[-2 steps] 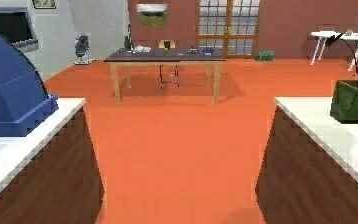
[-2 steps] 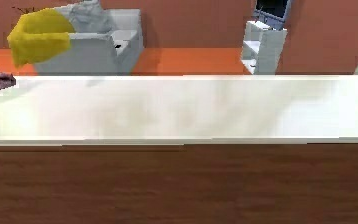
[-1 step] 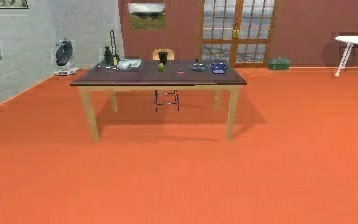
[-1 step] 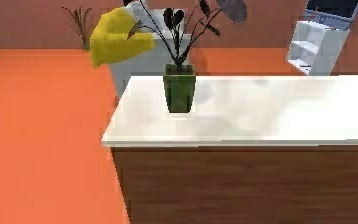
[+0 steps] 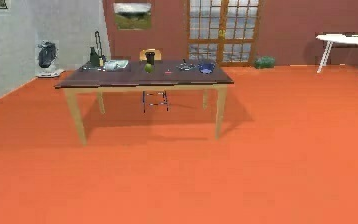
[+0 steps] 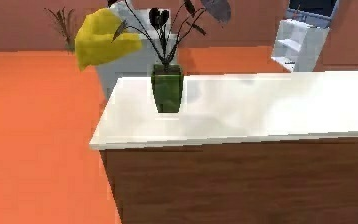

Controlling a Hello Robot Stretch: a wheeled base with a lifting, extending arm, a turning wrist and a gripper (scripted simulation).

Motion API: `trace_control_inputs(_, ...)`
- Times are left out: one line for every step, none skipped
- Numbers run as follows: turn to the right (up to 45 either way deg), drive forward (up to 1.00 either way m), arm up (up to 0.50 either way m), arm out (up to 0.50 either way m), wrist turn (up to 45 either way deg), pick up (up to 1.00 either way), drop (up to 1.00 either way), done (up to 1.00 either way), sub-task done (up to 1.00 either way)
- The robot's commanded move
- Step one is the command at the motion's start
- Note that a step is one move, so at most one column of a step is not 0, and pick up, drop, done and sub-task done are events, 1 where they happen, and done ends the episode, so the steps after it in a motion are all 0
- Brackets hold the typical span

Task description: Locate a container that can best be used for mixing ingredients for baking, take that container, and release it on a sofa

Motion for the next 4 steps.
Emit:
trace_control_inputs(0.0,1.00,0.00,0.00,0.0,0.00,0.00,0.00,0.00)
trace_control_inputs(3.0,0.00,0.00,0.00,0.0,0.00,0.00,0.00,0.00)
trace_control_inputs(0.0,0.40,0.00,0.00,0.0,0.00,0.00,0.00,0.00)
trace_control_inputs(-45.0,0.00,0.00,0.00,0.0,0.00,0.00,0.00,0.00)
